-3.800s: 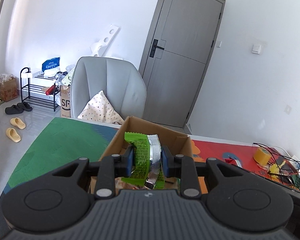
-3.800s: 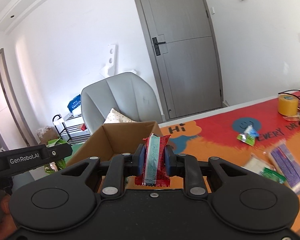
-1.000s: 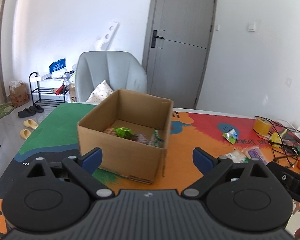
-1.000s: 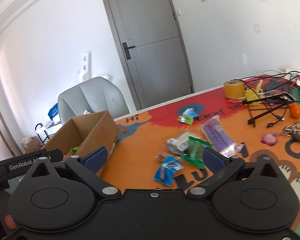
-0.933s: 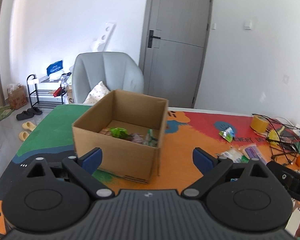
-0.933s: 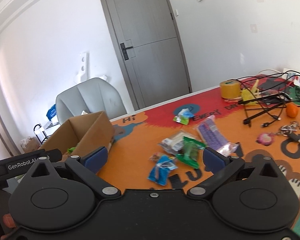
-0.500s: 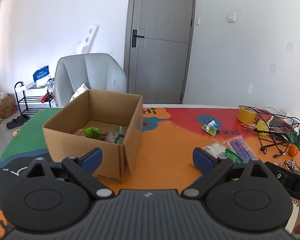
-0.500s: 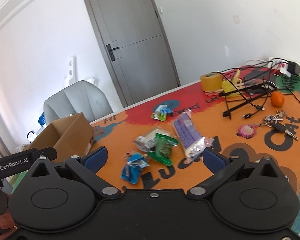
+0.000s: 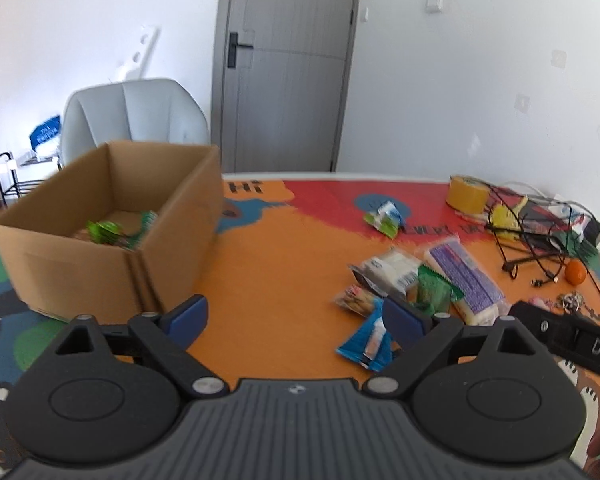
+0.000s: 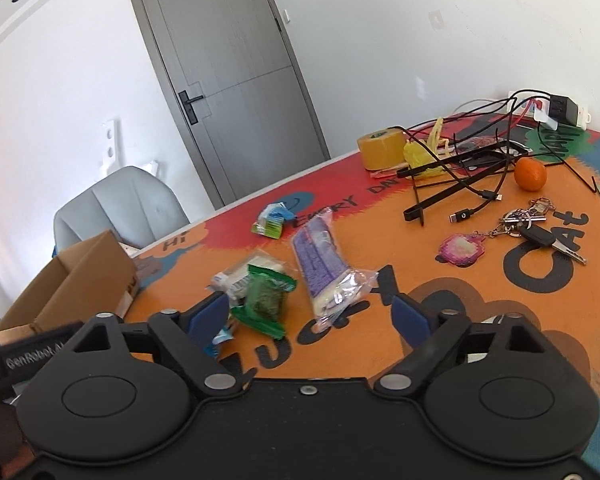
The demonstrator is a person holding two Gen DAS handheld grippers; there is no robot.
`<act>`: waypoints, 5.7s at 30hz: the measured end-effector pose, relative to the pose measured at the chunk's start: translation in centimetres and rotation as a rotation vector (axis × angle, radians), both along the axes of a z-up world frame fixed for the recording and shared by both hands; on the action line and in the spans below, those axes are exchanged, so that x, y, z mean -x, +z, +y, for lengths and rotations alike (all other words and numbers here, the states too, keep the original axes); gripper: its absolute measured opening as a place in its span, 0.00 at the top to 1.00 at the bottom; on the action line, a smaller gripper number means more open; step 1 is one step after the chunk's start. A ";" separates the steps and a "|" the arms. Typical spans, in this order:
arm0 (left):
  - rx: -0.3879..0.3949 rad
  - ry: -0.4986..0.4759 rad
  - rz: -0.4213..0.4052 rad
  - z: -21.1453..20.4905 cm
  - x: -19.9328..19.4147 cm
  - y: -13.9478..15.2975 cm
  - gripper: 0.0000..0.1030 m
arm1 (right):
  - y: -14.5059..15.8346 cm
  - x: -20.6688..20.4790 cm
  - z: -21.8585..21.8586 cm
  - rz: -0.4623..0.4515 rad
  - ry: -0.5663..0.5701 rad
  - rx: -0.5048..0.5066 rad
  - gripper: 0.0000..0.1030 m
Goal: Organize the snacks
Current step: 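Move both tools back from the box over the snack pile, then grasp the blue pack with the left tool while the right tool grasps the purple bread roll, then carry the blue pack in the left tool while the right tool carries the purple roll to the box, then open the left tool over the box while the right tool drops the purple roll in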
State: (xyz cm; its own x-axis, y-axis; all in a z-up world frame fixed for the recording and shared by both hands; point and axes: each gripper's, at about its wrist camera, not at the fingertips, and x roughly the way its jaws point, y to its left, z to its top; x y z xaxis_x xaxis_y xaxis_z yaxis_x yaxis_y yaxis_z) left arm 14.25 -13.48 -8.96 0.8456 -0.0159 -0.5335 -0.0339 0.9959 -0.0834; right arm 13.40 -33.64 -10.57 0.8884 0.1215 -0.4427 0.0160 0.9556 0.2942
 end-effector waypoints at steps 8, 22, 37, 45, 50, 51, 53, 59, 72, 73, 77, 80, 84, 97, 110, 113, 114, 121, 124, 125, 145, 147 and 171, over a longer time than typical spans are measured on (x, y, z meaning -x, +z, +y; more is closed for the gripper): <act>-0.003 -0.027 0.035 -1.4 -2.0 -1.6 0.11 | -0.8 -2.4 -1.4 0.020 -0.016 -0.016 0.27; 0.021 -0.071 0.081 -3.1 -4.7 -3.4 0.28 | -1.2 -6.2 -2.2 0.033 -0.012 -0.005 0.46; 0.042 -0.076 0.140 -2.7 -4.6 -4.3 0.70 | -2.5 -6.1 -0.8 0.076 0.040 0.031 0.84; 0.062 -0.057 0.124 -1.5 -3.5 -3.8 0.70 | -2.0 -4.1 -0.4 0.088 0.058 0.058 0.86; 0.071 -0.050 0.114 -1.0 -2.9 -3.3 0.70 | -1.5 -2.3 -0.5 0.101 0.050 0.084 0.85; 0.072 -0.049 0.109 -0.9 -2.8 -3.1 0.70 | -1.3 -2.0 -0.5 0.105 0.042 0.091 0.84; 0.072 -0.046 0.096 -0.8 -2.5 -2.8 0.70 | -0.9 -1.4 -0.6 0.103 0.026 0.102 0.80; 0.086 -0.028 0.088 0.0 -2.4 -2.6 0.70 | -0.8 -1.8 0.8 0.082 0.033 0.183 0.32; 0.127 0.009 0.095 1.5 -3.1 -2.9 0.70 | -2.1 -5.1 3.2 0.140 0.012 0.317 0.31; 0.131 0.010 0.096 1.6 -3.1 -2.9 0.70 | -2.3 -5.3 3.3 0.150 0.011 0.327 0.31; 0.136 0.011 0.096 2.0 -3.0 -2.9 0.70 | -2.9 -5.4 3.4 0.172 -0.002 0.336 0.57; 0.140 0.017 0.093 2.4 -2.9 -2.8 0.70 | -2.6 -5.1 3.2 0.175 0.021 0.318 0.66; 0.150 0.020 0.083 2.6 -2.4 -2.5 0.70 | -2.0 -4.3 2.9 0.158 0.029 0.262 0.67; 0.153 0.027 0.013 3.5 -0.1 0.4 0.70 | 1.0 -2.2 5.8 0.073 0.112 0.229 0.67; 0.144 0.073 -0.064 7.1 0.3 4.4 0.70 | 4.1 -2.3 10.2 -0.005 0.193 0.224 0.67; 0.147 0.083 -0.084 8.0 0.3 5.3 0.70 | 5.0 -2.6 11.1 -0.023 0.205 0.223 0.67; 0.149 0.086 -0.090 8.3 0.2 5.6 0.70 | 5.2 -2.8 11.4 -0.028 0.210 0.225 0.67; 0.180 0.125 -0.103 11.2 -0.3 6.7 0.70 | 6.8 -3.8 13.6 -0.062 0.241 0.227 0.67; 0.181 0.141 -0.132 12.6 -0.4 7.4 0.70 | 7.2 -4.5 14.6 -0.069 0.269 0.202 0.67; 0.176 0.145 -0.141 13.0 -0.4 7.7 0.70 | 7.3 -4.7 14.9 -0.073 0.274 0.198 0.67; 0.186 0.185 -0.167 19.0 -3.7 8.8 0.70 | 8.0 -7.7 21.7 -0.085 0.372 0.176 0.67; 0.189 0.188 -0.161 19.5 -4.1 8.5 0.69 | 7.9 -8.0 22.2 -0.081 0.378 0.179 0.67; 0.227 0.246 -0.112 22.0 -3.8 7.6 0.26 | 7.7 -8.7 23.7 -0.051 0.380 0.157 0.46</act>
State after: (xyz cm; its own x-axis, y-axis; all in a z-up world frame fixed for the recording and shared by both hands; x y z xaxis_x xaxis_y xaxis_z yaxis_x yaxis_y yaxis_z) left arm 18.01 8.54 -1.34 0.8920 0.0881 -0.4435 -0.2488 0.9146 -0.3188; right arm 22.06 -9.92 -2.83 0.8147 0.3794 -0.4385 -0.3575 0.9241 0.1354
